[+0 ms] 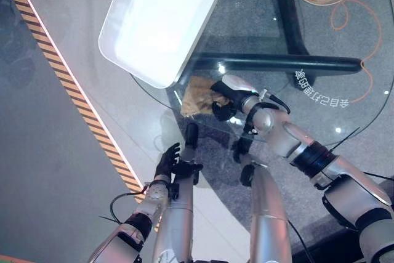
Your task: Wipe the table with a cloth and put it in the basket.
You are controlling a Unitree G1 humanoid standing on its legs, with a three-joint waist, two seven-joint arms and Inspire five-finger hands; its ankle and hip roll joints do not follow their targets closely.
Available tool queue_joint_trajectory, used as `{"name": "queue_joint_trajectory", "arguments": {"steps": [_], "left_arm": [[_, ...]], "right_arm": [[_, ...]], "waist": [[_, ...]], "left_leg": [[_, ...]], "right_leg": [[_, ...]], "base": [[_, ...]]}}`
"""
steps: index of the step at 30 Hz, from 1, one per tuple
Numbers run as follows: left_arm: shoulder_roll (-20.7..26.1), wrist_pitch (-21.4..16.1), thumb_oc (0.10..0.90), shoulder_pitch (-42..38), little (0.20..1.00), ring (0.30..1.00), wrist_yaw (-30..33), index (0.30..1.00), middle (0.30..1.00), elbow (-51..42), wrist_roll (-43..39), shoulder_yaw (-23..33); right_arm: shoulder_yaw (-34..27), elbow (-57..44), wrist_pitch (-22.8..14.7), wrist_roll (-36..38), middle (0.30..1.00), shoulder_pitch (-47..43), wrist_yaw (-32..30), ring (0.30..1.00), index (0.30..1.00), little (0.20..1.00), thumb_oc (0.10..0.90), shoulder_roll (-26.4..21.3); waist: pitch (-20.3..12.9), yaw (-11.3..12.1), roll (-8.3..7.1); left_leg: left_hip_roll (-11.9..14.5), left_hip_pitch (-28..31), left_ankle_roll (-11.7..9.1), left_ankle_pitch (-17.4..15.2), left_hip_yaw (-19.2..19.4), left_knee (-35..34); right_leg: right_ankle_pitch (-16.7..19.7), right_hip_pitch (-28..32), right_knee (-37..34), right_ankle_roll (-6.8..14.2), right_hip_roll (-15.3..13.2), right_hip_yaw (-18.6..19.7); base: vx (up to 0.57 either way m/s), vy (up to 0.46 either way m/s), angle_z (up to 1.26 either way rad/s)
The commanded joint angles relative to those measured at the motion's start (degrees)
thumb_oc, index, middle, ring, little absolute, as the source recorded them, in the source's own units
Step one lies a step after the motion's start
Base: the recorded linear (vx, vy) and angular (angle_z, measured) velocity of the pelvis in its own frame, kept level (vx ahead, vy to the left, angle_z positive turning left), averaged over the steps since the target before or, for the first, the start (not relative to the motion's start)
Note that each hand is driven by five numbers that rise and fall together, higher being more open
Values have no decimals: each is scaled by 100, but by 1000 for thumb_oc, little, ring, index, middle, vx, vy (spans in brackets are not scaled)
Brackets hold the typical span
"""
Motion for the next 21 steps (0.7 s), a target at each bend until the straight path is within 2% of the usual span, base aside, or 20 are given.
{"name": "queue_joint_trajectory", "arguments": {"steps": [1, 6, 11, 15, 21], "left_arm": [[-31, 207, 800, 357, 900, 900, 184, 900, 900, 330, 49, -126], [37, 381, 800, 333, 900, 900, 222, 900, 900, 205, -27, -70], [106, 473, 800, 393, 900, 900, 293, 900, 900, 67, -95, -28], [118, 486, 800, 462, 900, 900, 357, 900, 900, -20, -80, 18], [147, 527, 800, 584, 900, 900, 467, 900, 900, -221, -74, 88]], "right_arm": [[801, -330, -325, 170, 300, 413, 155, 300, 300, 200, 100, 1289], [488, -414, 28, 83, 300, 331, -537, 300, 300, 200, 100, 869], [20, -662, 143, 208, 300, 358, -1334, 300, 300, 200, 100, 471], [-451, -743, 75, 267, 300, 372, -2019, 300, 300, 200, 100, 234], [-996, -826, -34, 205, 300, 418, -2502, 300, 300, 200, 100, -38]], "waist": [[479, 278, -290], [479, 213, -306], [479, 138, -349], [479, 92, -364], [479, 28, -385]], "left_leg": [[-500, -25, 671, -289, 698, 183], [-477, 7, 697, -301, 712, 176], [-465, 42, 721, -335, 719, 182], [-457, 53, 766, -389, 715, 205], [-457, 52, 801, -458, 711, 221]], "right_leg": [[725, -58, -583, 399, -90, 265], [747, -30, -583, 420, -69, 300], [782, 8, -610, 441, -42, 329], [781, 0, -573, 453, -21, 363], [772, -5, -568, 466, 14, 391]], "base": [[0, 0, 0], [0, 0, 0], [0, 0, 0], [0, 0, 0], [0, 0, 0]]}}
